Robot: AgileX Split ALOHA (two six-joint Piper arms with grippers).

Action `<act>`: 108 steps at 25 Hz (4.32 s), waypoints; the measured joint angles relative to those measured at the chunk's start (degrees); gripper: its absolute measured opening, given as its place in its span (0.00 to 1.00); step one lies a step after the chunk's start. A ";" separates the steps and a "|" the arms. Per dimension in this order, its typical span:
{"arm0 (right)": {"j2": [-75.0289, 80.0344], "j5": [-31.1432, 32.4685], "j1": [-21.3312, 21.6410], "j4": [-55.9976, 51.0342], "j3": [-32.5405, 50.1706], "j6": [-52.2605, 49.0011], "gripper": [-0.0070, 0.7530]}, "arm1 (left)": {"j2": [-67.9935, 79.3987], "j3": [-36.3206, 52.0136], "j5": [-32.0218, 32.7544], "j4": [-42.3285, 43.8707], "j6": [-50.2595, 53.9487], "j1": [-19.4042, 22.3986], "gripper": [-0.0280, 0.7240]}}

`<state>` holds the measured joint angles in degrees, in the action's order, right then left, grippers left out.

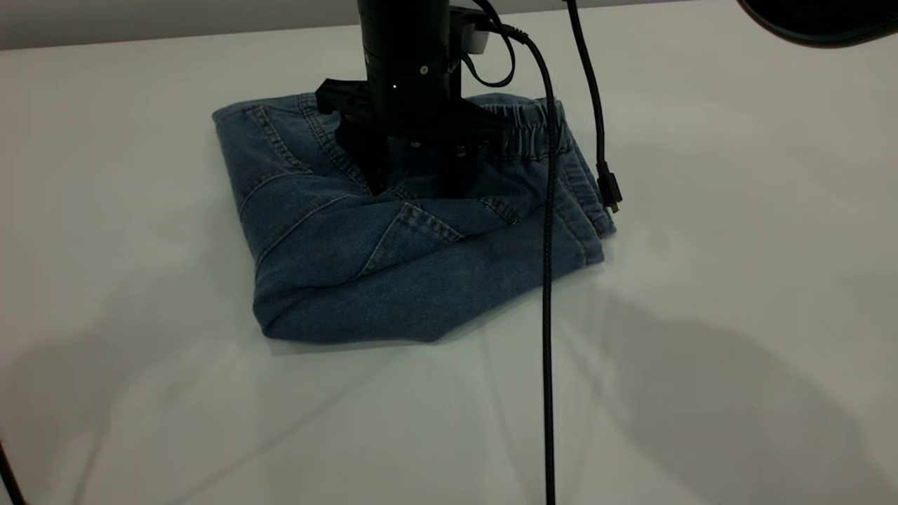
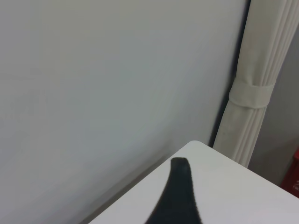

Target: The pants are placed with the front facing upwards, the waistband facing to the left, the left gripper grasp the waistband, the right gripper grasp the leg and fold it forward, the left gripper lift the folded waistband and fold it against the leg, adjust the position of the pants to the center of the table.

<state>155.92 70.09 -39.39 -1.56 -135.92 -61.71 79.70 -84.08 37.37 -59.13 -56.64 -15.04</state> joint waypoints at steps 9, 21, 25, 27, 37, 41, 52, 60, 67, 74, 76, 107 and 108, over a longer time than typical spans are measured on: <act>-0.35 0.18 2.57 -1.43 0.05 -5.89 0.66 | -0.95 0.00 -0.02 0.24 0.00 0.00 0.80; -8.07 0.12 2.99 4.47 0.11 -4.48 0.66 | -0.95 0.00 -0.02 0.24 -0.05 0.00 0.80; -13.36 0.12 2.86 8.60 0.11 2.52 0.66 | -1.07 0.00 0.74 0.60 0.01 0.00 0.80; -16.66 0.12 2.92 10.59 0.11 7.96 0.66 | -1.61 0.00 1.61 0.91 0.13 0.00 0.80; -34.27 0.29 2.81 -0.27 0.11 47.15 0.63 | -8.97 0.00 8.61 14.86 8.37 0.00 0.80; -41.45 0.29 2.62 -8.45 0.11 59.67 0.59 | -13.51 0.00 14.12 25.63 17.63 0.00 0.80; -61.42 -0.05 -5.26 -11.68 12.68 71.17 0.55 | -26.22 4.71 32.39 41.54 36.72 0.00 0.80; -81.43 -0.05 -11.56 -11.72 34.21 64.07 0.54 | -41.66 16.49 32.74 42.34 40.07 0.00 0.80; -99.63 -0.07 -11.56 -5.91 52.33 61.71 0.54 | -56.81 26.83 32.77 47.72 48.64 0.00 0.80; -118.33 -3.91 -11.49 -3.12 72.81 61.71 0.54 | -66.22 34.28 32.70 50.23 51.55 0.00 0.80; -123.21 -6.21 -11.49 -3.12 79.28 61.71 0.54 | -66.34 36.67 32.56 50.19 51.50 0.00 0.80; -144.88 -9.08 -6.12 -5.31 106.94 61.71 0.54 | -66.22 54.91 24.85 50.57 50.88 0.00 0.80; -144.93 -9.08 -3.57 -6.26 106.94 61.71 0.54 | -66.22 54.91 24.85 50.57 50.88 0.00 0.80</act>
<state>11.00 61.01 -42.96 -7.83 -28.98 0.00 13.48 -29.17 62.22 -8.56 -5.76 -15.04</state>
